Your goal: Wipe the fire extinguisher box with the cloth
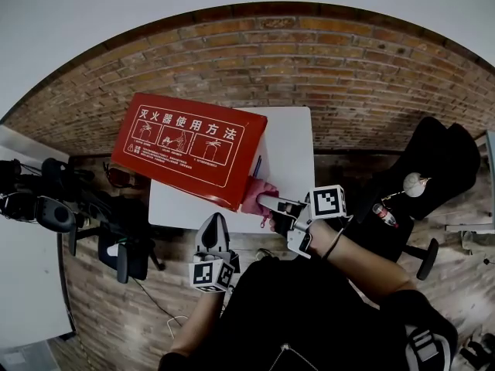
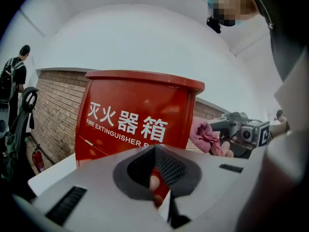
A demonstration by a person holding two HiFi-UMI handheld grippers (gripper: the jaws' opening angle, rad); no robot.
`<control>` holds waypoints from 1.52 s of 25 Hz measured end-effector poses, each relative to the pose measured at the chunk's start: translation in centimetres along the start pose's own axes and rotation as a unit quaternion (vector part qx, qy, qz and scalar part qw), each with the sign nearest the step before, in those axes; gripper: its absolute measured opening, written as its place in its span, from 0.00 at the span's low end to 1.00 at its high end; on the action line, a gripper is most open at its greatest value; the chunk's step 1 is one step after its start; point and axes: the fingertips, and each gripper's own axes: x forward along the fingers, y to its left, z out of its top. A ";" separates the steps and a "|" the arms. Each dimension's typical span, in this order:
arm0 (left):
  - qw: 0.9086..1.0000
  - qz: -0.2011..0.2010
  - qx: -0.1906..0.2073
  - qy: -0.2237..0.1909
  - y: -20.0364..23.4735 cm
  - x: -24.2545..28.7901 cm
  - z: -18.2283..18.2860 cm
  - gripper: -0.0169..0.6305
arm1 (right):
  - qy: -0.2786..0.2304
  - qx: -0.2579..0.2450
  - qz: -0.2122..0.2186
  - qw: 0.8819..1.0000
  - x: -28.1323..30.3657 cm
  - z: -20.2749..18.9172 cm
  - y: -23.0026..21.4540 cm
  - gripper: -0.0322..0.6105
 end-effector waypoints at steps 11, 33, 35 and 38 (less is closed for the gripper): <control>1.000 -0.002 0.000 0.005 0.5 0.0 -0.2 0.07 | -0.004 0.028 -0.047 0.998 -0.1 -1.0 -3.4 0.21; 0.999 -0.033 0.010 0.034 1.6 -0.9 -1.3 0.07 | 0.000 0.057 -0.147 0.988 0.1 -2.8 -14.1 0.21; 0.999 -0.041 0.011 0.034 1.6 -1.2 -1.3 0.07 | -0.004 0.058 -0.155 0.986 0.1 -3.1 -14.8 0.21; 0.998 -0.047 0.013 0.034 2.2 -1.7 -1.3 0.07 | -0.010 0.058 -0.163 0.985 0.2 -3.3 -15.8 0.21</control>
